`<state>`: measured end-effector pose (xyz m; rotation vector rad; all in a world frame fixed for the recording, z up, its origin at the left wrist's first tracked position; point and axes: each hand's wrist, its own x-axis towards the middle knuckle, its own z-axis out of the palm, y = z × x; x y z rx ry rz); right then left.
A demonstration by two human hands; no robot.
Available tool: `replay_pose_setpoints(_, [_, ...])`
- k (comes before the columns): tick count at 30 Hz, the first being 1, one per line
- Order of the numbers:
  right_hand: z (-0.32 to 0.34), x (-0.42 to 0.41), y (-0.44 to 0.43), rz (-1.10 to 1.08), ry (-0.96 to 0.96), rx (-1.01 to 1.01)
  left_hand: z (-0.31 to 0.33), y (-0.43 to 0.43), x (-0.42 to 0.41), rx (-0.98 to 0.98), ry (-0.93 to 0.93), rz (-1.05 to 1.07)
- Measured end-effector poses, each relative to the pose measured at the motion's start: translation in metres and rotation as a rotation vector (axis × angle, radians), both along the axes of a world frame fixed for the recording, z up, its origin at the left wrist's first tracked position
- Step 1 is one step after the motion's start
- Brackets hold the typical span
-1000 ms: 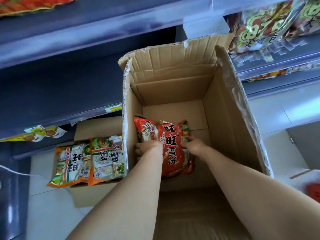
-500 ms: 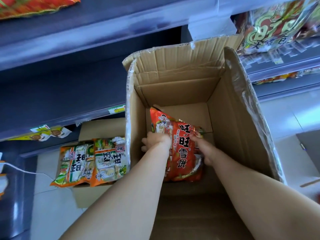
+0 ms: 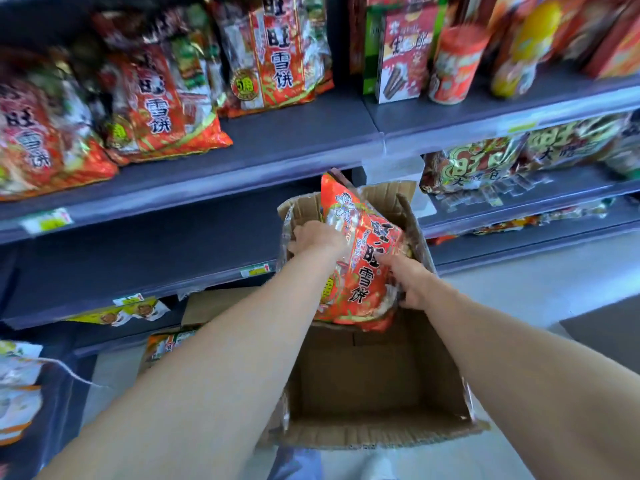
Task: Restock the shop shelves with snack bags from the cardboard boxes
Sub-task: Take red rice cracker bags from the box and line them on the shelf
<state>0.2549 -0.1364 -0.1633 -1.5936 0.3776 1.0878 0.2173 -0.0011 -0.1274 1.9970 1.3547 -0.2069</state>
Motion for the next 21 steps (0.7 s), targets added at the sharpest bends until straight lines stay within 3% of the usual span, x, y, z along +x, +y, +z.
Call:
replay_pose_setpoints(5, [0.058, -0.01, -0.001, 0.058, -0.015, 0.06, 0.062, 0.011, -0.005, 0.074, -0.109, 0.015])
replay_pose_setpoints(11, [0.109, 0.002, 0.021, 0.082, -0.276, 0.106, 0.125, 0.042, -0.007, 0.168, -0.251, 0.033])
replay_pose_setpoints(14, [0.138, 0.018, 0.035, 0.078, -0.398, 0.146, 0.135, 0.06, -0.013, 0.122, -0.402, 0.11])
replay_pose_setpoints(18, [0.156, 0.036, 0.062, 0.075, -0.555, 0.167, 0.132, 0.085, -0.018, -0.077, -0.616, 0.238])
replay_pose_setpoints(21, [0.161, 0.048, 0.088, 0.068, -0.653, 0.165, 0.128, 0.107, -0.013, -0.193, -0.66, 0.289])
